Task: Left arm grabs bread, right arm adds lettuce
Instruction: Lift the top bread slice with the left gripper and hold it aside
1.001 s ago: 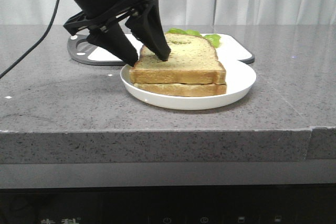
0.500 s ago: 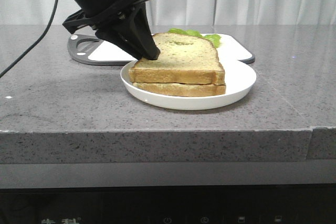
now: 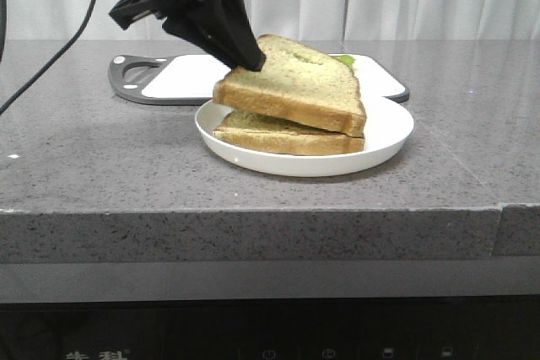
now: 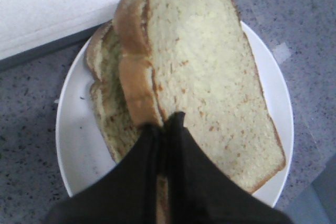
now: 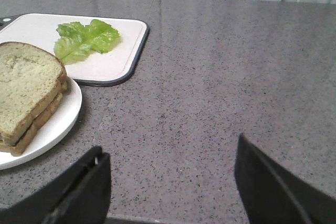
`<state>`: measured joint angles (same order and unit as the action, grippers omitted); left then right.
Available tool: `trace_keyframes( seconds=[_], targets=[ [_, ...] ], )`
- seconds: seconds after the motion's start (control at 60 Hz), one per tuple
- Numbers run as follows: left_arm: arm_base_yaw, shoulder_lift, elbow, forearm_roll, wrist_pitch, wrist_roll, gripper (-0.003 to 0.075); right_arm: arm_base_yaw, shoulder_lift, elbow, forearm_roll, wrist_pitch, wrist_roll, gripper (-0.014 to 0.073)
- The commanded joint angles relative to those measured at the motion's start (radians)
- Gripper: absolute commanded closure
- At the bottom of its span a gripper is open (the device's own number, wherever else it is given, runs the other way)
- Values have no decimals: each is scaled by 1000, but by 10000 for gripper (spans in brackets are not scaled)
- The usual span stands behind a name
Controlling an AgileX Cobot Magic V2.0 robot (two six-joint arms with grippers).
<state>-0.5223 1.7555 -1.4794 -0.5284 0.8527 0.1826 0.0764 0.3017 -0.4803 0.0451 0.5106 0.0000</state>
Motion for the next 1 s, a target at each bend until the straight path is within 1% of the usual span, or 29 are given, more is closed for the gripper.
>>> trace_keyframes(
  seconds=[0.0, 0.35, 0.6, 0.717, 0.884, 0.984],
  targets=[
    [-3, -57, -53, -55, -6, -1, 741, 1, 15, -32, -13, -68, -6, 78],
    [-3, -118, -70, -72, -5, -1, 741, 1, 15, -23, -13, -67, -6, 78],
    [-3, -177, -70, -137, -10, 11, 741, 1, 15, -23, -13, -68, -6, 78],
    [-3, -199, -70, -137, -1, 11, 741, 1, 15, -23, -13, -70, -6, 78],
    [-3, -264, -36, -133, -14, 29, 741, 1, 15, -23, -13, -70, -6, 78],
    [-2, -326, 9, -105, -37, 29, 741, 1, 15, -23, -13, -70, -6, 78]
  ],
)
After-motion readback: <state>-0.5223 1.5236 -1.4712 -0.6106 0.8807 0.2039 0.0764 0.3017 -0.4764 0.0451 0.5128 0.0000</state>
